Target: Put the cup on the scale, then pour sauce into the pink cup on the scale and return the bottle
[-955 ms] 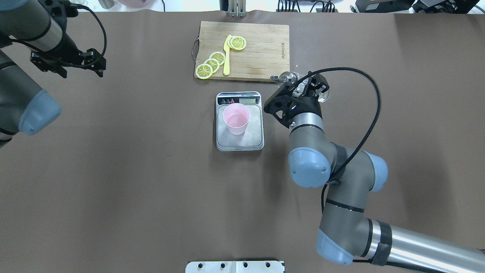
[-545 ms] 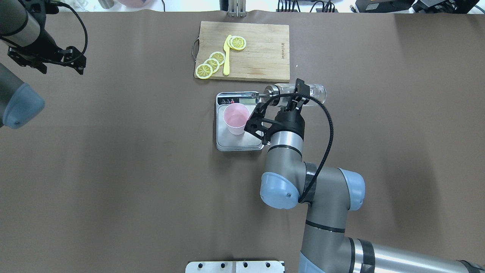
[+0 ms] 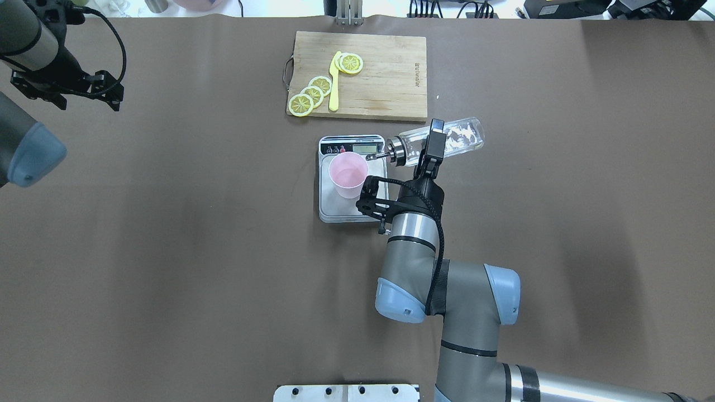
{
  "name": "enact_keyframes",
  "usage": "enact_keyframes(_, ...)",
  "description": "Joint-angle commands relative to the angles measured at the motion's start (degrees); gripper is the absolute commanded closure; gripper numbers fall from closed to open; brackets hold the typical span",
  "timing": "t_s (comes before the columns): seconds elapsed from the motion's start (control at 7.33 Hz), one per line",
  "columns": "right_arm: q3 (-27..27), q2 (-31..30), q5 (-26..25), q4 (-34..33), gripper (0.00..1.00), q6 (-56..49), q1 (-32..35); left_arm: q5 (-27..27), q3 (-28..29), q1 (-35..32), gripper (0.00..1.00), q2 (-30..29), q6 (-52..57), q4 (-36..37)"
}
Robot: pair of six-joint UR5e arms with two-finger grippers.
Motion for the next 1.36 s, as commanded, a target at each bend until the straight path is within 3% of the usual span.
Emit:
enact_keyframes(0.0, -2.2, 0.0, -5.5, -0.4, 1.00, -3.6, -0.1, 0.0, 2.9, 0.0, 0.02, 0.0, -0.1, -3.5)
enact_keyframes(0.68, -3.7, -0.2, -9.7, 0.0, 1.00, -5.6, 0.2, -0.1, 3.3, -0.2, 0.02, 0.0, -0.1, -3.5)
enact_keyframes(1.23, -3.3, 0.8, -6.8, 2.1, 1.00, -4.8, 1.0, -0.1, 3.3, -0.2, 0.02, 0.0, -0.1, -3.5)
